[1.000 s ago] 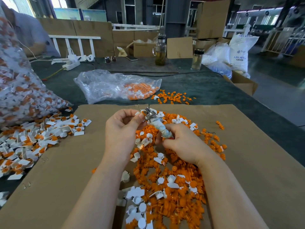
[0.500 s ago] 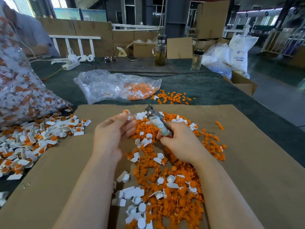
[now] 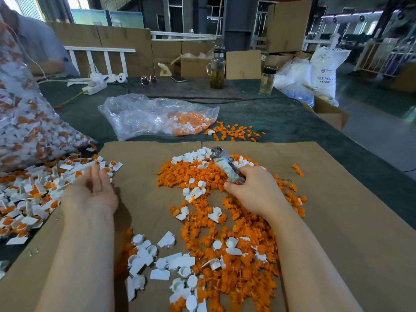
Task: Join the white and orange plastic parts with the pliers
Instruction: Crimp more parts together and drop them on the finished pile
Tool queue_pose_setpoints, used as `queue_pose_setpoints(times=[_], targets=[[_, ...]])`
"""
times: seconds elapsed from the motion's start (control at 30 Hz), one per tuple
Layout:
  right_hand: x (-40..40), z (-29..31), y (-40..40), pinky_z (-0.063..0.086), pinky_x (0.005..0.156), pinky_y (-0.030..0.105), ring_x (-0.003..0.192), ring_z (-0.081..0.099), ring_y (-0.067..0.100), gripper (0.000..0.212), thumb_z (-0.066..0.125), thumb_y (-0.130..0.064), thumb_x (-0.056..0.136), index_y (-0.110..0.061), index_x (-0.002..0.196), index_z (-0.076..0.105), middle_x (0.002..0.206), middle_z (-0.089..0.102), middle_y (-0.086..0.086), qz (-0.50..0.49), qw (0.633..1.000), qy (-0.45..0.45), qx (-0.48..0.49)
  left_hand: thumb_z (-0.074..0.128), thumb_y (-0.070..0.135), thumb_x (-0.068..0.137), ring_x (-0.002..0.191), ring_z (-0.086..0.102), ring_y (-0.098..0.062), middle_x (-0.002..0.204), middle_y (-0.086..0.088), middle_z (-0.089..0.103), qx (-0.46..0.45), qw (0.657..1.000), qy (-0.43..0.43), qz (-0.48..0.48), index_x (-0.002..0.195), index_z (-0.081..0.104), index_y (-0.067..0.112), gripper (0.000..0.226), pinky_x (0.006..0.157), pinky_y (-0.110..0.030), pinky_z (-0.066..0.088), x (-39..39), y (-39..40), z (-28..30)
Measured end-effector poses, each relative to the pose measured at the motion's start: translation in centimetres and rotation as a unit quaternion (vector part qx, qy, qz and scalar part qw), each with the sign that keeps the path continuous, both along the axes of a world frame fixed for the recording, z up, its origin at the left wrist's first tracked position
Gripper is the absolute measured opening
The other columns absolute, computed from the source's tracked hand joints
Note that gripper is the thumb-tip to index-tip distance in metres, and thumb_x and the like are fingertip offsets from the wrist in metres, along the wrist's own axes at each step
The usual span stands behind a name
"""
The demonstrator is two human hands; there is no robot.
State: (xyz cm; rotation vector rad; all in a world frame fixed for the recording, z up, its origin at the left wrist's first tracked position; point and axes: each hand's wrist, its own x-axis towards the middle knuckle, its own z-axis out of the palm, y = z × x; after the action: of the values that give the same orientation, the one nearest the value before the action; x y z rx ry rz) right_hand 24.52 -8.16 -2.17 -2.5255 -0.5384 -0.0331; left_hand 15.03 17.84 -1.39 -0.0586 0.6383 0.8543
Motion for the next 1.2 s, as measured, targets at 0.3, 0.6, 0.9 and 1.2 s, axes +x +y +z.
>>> queue_pose_setpoints(times=[0.3, 0.6, 0.9, 1.2], targets=[[-0.2, 0.1, 0.0, 0.030, 0.052, 0.024, 0.066, 0.048, 0.005, 0.020, 0.064, -0.043, 0.087, -0.027, 0.085, 0.052, 0.074, 0.048, -0.013, 0.030, 0.999, -0.006, -0.021, 0.070, 0.015, 0.088, 0.074, 0.063, -0.006, 0.091, 0.006, 0.071, 0.463, 0.782, 0.299, -0.291, 0.093, 0.070, 0.024, 0.010, 0.062, -0.022, 0.049, 0.6, -3.7, 1.0], [-1.7, 0.1, 2.4, 0.046, 0.059, 0.029, 0.075, 0.056, 0.010, 0.015, 0.067, -0.035, 0.082, -0.034, 0.081, 0.052, 0.075, 0.054, -0.013, 0.141, 0.989, -0.016, -0.027, 0.067, 0.011, 0.089, 0.058, 0.067, -0.007, 0.068, 0.005, 0.070, 0.722, 0.402, 0.396, -0.401, 0.081, 0.061, 0.029, 0.021, 0.049, -0.019, 0.050, 2.0, -7.2, -0.8], [-1.7, -0.3, 3.0, 0.046, 0.057, 0.029, 0.074, 0.054, 0.012, 0.024, 0.065, -0.031, 0.081, -0.033, 0.072, 0.043, 0.073, 0.051, -0.012, 0.153, 0.984, -0.022, -0.086, 0.068, 0.022, 0.087, 0.070, 0.063, -0.011, 0.074, 0.009, 0.065, 0.744, 0.358, 0.435, -0.359, 0.075, 0.058, 0.031, 0.017, 0.057, -0.025, 0.047, 2.4, -7.0, -1.4], [-1.9, -0.6, 3.1, 0.046, 0.057, 0.029, 0.077, 0.054, 0.012, 0.016, 0.062, -0.037, 0.085, -0.030, 0.096, 0.053, 0.083, 0.053, -0.012, 0.150, 0.982, -0.047, -0.102, 0.062, 0.017, 0.087, 0.067, 0.046, -0.008, 0.073, 0.011, 0.050, 0.764, 0.328, 0.461, -0.310, 0.085, 0.055, 0.024, 0.011, 0.052, -0.018, 0.030, 2.8, -7.2, -1.4]])
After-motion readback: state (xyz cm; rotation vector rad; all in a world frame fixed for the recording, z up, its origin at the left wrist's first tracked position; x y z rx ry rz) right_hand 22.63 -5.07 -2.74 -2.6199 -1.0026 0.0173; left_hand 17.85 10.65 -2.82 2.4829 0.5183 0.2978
